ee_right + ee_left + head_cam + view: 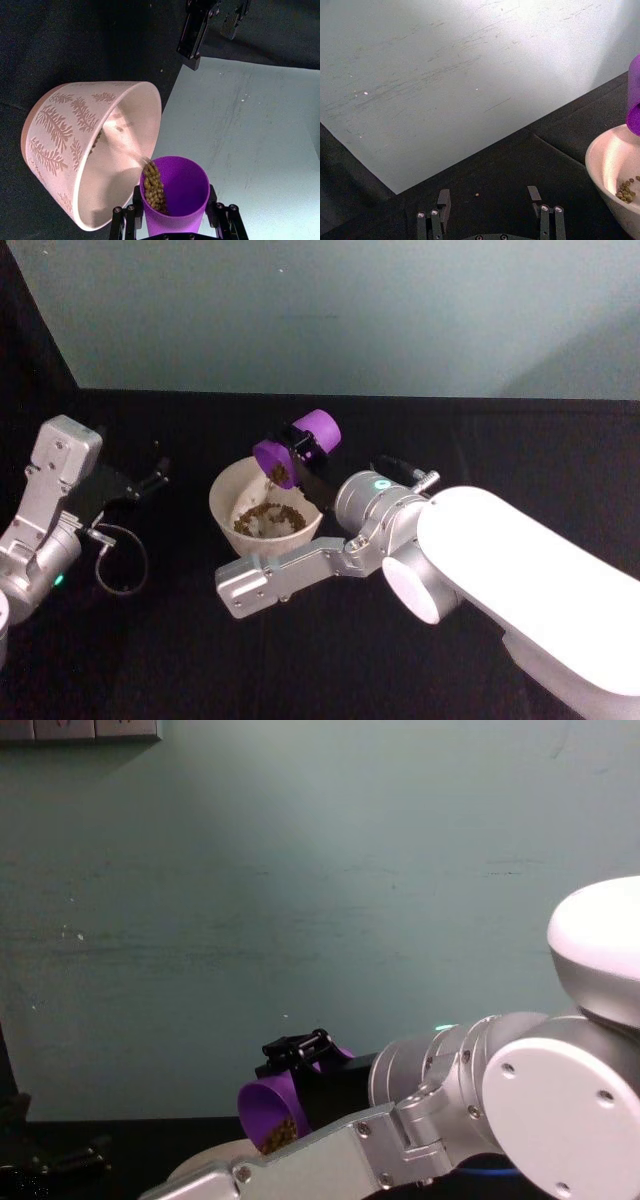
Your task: Pick up the cup and pour the mung beans from the cup into the bowl.
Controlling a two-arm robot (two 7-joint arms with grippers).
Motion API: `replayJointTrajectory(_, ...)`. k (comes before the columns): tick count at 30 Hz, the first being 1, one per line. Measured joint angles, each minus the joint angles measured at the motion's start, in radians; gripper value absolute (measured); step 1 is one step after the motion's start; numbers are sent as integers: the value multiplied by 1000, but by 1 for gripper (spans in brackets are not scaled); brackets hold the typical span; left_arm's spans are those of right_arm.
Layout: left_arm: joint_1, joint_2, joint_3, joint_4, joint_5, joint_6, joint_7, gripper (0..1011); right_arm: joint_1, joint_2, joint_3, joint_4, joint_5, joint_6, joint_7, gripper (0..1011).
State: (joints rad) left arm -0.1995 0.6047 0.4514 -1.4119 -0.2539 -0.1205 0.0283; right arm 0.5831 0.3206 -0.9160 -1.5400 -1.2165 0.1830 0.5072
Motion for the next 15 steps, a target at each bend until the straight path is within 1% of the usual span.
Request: replayJointTrajectory(15, 0, 0, 0, 0, 0, 0, 0, 1000, -3, 0, -3, -2, -8, 2, 4, 726)
